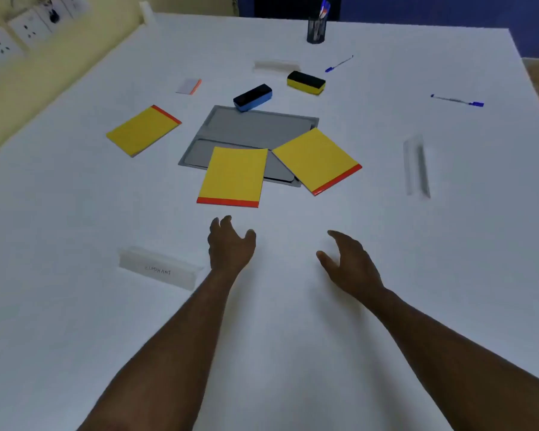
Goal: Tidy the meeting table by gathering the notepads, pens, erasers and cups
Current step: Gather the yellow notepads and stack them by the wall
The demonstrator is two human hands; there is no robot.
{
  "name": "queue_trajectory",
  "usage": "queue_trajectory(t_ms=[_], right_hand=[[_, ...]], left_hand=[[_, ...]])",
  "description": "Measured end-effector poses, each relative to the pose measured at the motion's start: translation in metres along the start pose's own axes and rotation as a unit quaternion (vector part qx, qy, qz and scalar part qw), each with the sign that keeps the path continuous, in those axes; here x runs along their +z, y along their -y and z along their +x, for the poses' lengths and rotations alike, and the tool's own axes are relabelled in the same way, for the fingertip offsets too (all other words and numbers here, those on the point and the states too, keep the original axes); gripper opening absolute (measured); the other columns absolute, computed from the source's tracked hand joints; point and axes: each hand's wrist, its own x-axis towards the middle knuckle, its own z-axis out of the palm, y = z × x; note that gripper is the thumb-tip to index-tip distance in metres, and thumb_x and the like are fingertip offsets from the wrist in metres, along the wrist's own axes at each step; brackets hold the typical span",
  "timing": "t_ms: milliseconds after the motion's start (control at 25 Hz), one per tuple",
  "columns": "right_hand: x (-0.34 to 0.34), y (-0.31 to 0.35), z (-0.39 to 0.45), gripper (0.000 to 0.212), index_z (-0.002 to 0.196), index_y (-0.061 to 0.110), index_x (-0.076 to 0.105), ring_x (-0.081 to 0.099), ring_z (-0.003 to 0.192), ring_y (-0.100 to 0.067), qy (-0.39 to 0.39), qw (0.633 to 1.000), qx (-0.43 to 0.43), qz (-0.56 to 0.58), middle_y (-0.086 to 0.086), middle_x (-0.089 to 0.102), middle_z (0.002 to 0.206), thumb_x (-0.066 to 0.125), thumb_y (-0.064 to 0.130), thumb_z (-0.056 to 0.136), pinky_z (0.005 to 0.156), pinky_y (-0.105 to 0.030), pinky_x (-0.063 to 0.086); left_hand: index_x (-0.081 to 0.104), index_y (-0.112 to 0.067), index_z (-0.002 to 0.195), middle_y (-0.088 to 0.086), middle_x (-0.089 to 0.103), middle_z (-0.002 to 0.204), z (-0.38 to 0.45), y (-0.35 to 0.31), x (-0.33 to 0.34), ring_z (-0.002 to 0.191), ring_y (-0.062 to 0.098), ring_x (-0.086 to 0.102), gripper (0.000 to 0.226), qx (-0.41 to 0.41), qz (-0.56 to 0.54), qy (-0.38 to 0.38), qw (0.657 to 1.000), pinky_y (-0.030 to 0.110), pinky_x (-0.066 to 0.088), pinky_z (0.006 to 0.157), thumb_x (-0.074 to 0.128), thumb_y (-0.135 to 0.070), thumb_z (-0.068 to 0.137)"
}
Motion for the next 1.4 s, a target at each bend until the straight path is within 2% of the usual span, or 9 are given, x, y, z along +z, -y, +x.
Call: queue_trajectory(t_ms=[440, 720, 880, 960, 1080, 1160, 1240, 1320, 1400], right_hand=[[-0.002, -0.057, 0.233, 0.083, 0.142, 0.005, 0.035, 0.037, 0.134, -0.036, -0.058, 0.993, 0.098, -0.016, -0.016, 0.041, 0.145, 0.068, 0.051, 0.081, 0.105, -0.048, 0.038], [0.004, -0.074, 0.280, 0.100, 0.138, 0.010, 0.026, 0.036, 0.126, -0.037, -0.022, 0.972, 0.208, -0.102, -0.018, 0.040, 0.133, 0.075, 0.061, 0.067, 0.094, -0.050, 0.037], [-0.006, -0.077, 0.282, 0.118, 0.134, 0.003, 0.027, 0.040, 0.124, -0.038, 0.007, 0.952, 0.293, -0.084, -0.021, 0.042, 0.131, 0.082, 0.066, 0.052, 0.097, -0.047, 0.038], [-0.010, -0.076, 0.274, 0.110, 0.131, -0.001, 0.035, 0.046, 0.124, -0.037, 0.034, 0.948, 0.307, -0.075, -0.019, 0.048, 0.130, 0.082, 0.064, 0.055, 0.099, -0.044, 0.040], [-0.017, -0.074, 0.249, 0.077, 0.114, -0.001, 0.055, 0.059, 0.107, -0.033, 0.042, 0.952, 0.302, 0.000, -0.015, 0.061, 0.114, 0.081, 0.053, 0.066, 0.087, -0.037, 0.047], [-0.017, -0.072, 0.223, 0.047, 0.098, 0.004, 0.063, 0.063, 0.084, -0.024, 0.020, 0.945, 0.307, 0.110, -0.014, 0.065, 0.101, 0.078, 0.042, 0.075, 0.070, -0.030, 0.047], [-0.015, -0.065, 0.186, 0.020, 0.095, 0.009, 0.062, 0.058, 0.070, -0.016, -0.018, 0.894, 0.329, 0.304, -0.010, 0.063, 0.097, 0.072, 0.024, 0.085, 0.065, -0.027, 0.048], [-0.015, -0.059, 0.150, 0.024, 0.113, 0.006, 0.057, 0.057, 0.072, -0.018, -0.043, 0.788, 0.351, 0.505, -0.012, 0.061, 0.101, 0.063, 0.007, 0.090, 0.073, -0.033, 0.055], [-0.019, -0.054, 0.114, 0.027, 0.117, 0.010, 0.054, 0.058, 0.074, -0.020, -0.084, 0.732, 0.356, 0.575, -0.011, 0.062, 0.097, 0.060, 0.003, 0.092, 0.078, -0.037, 0.056]], left_hand=[[0.032, -0.005, 0.139, 0.023, 0.040, 0.136, 0.186, 0.025, 0.028, 0.129, 0.041, 0.037, 0.104, -0.157, 0.085, -0.057, 0.982, 0.053, 0.040, 0.100, 0.072, -0.068, 0.067], [0.040, 0.000, 0.127, 0.028, 0.043, 0.130, 0.201, 0.017, 0.039, 0.121, 0.043, 0.042, 0.108, -0.160, 0.144, -0.108, 0.971, 0.053, 0.042, 0.093, 0.080, -0.069, 0.054], [0.039, 0.002, 0.127, 0.028, 0.045, 0.128, 0.203, 0.020, 0.025, 0.118, 0.043, 0.047, 0.111, -0.210, 0.099, -0.110, 0.967, 0.052, 0.045, 0.090, 0.088, -0.060, 0.048], [0.047, 0.003, 0.122, 0.027, 0.052, 0.124, 0.201, 0.025, 0.019, 0.112, 0.042, 0.054, 0.102, -0.222, 0.037, -0.102, 0.969, 0.049, 0.050, 0.085, 0.091, -0.054, 0.050], [0.064, 0.002, 0.098, 0.024, 0.067, 0.112, 0.187, 0.035, 0.019, 0.095, 0.036, 0.066, 0.056, -0.215, -0.123, -0.068, 0.966, 0.045, 0.055, 0.079, 0.088, -0.038, 0.066], [0.062, -0.005, 0.085, 0.019, 0.066, 0.113, 0.164, 0.035, 0.024, 0.077, 0.025, 0.064, 0.019, -0.246, -0.335, -0.036, 0.909, 0.035, 0.057, 0.067, 0.078, -0.014, 0.081], [0.057, -0.012, 0.085, 0.013, 0.062, 0.113, 0.131, 0.030, 0.025, 0.077, 0.015, 0.059, 0.015, -0.266, -0.469, -0.011, 0.842, 0.027, 0.055, 0.067, 0.065, 0.001, 0.088], [0.059, -0.010, 0.101, 0.011, 0.061, 0.118, 0.102, 0.029, 0.026, 0.091, 0.018, 0.062, 0.016, -0.265, -0.521, -0.007, 0.812, 0.033, 0.053, 0.084, 0.057, 0.004, 0.092], [0.055, -0.006, 0.122, 0.014, 0.061, 0.122, 0.069, 0.025, 0.016, 0.107, 0.027, 0.061, 0.030, -0.255, -0.554, -0.003, 0.793, 0.044, 0.051, 0.096, 0.052, 0.003, 0.094]])
